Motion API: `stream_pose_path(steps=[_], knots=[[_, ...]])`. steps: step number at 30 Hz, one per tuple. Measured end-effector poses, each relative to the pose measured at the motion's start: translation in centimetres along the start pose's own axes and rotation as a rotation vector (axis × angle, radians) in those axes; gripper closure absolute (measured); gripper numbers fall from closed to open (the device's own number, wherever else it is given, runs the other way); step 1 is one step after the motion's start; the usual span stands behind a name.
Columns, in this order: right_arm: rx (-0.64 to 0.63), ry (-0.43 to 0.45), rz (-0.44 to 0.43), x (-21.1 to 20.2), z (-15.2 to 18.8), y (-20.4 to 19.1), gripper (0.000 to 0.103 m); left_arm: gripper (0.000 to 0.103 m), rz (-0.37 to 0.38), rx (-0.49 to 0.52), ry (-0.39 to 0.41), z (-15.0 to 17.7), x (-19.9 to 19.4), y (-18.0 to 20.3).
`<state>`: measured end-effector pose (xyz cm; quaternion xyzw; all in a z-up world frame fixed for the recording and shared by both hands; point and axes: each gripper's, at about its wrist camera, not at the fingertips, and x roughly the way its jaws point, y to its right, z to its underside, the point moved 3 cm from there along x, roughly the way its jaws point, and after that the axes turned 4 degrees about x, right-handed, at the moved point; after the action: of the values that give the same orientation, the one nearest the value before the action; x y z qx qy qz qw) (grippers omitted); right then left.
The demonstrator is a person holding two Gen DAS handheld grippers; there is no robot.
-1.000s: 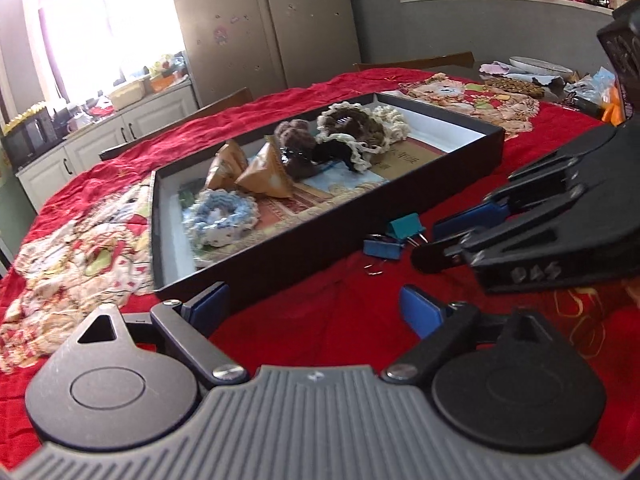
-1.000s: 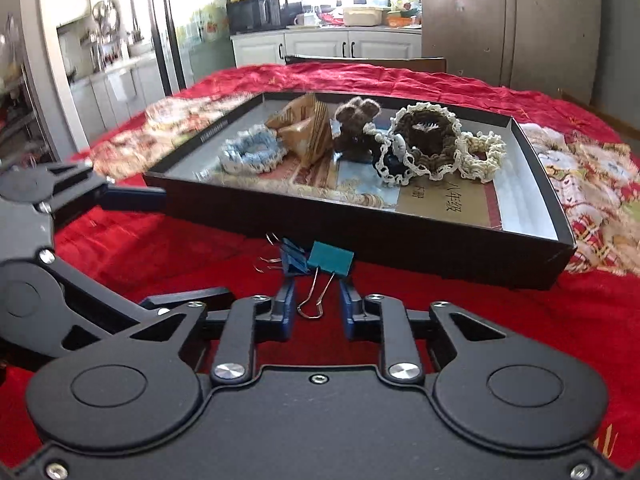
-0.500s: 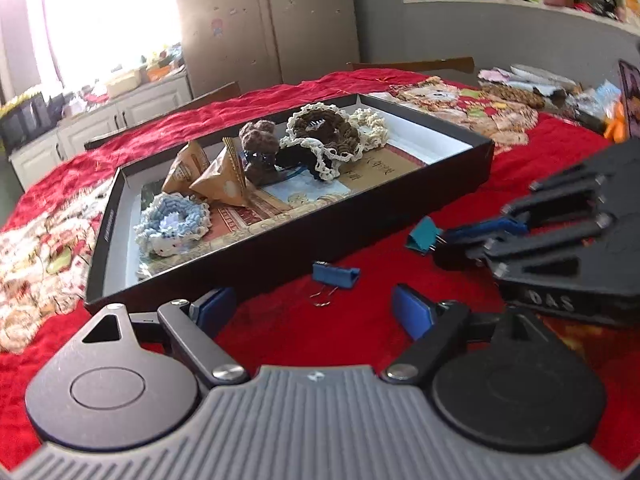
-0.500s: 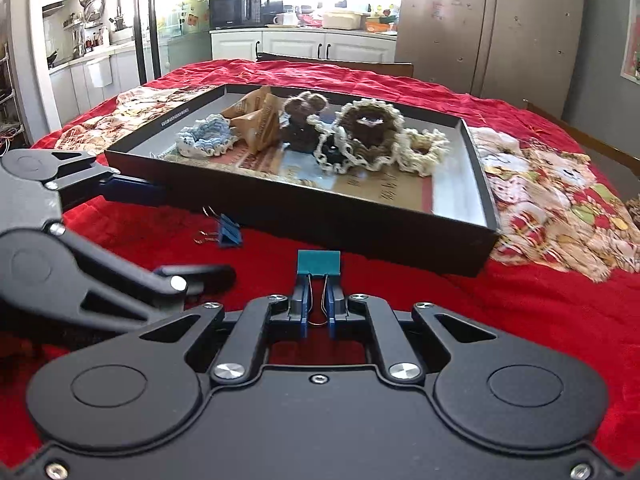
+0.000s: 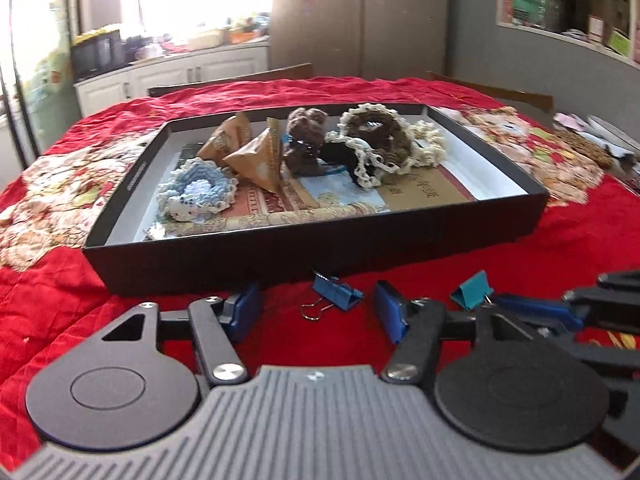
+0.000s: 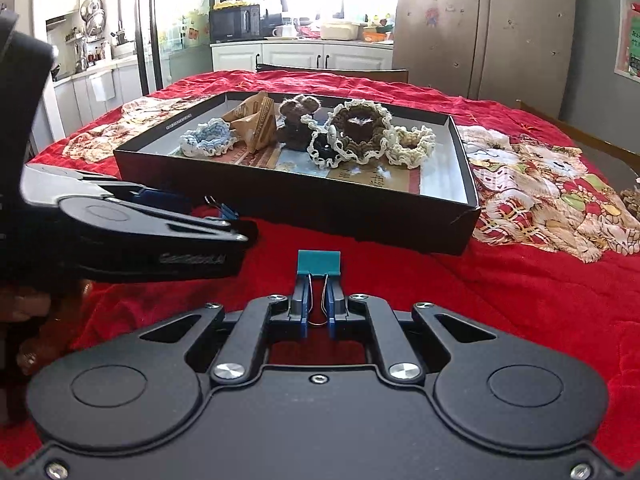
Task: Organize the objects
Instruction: 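Lift the blue binder clip with right tool and carry it over the box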
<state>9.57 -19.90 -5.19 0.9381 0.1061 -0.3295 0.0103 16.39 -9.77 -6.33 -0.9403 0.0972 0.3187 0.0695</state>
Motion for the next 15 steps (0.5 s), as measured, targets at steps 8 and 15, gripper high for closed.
stream_pose_path(steps=[8, 15], knots=[[0.014, 0.008, -0.03, -0.2, 0.2, 0.3, 0.094, 0.065, -0.01, -0.005, 0.017, 0.3, -0.3, 0.0], [0.012, 0.011, -0.034, -0.3, 0.2, 0.2, 0.095, 0.066, 0.035, -0.007, 0.021, 0.8, -1.2, -0.8]])
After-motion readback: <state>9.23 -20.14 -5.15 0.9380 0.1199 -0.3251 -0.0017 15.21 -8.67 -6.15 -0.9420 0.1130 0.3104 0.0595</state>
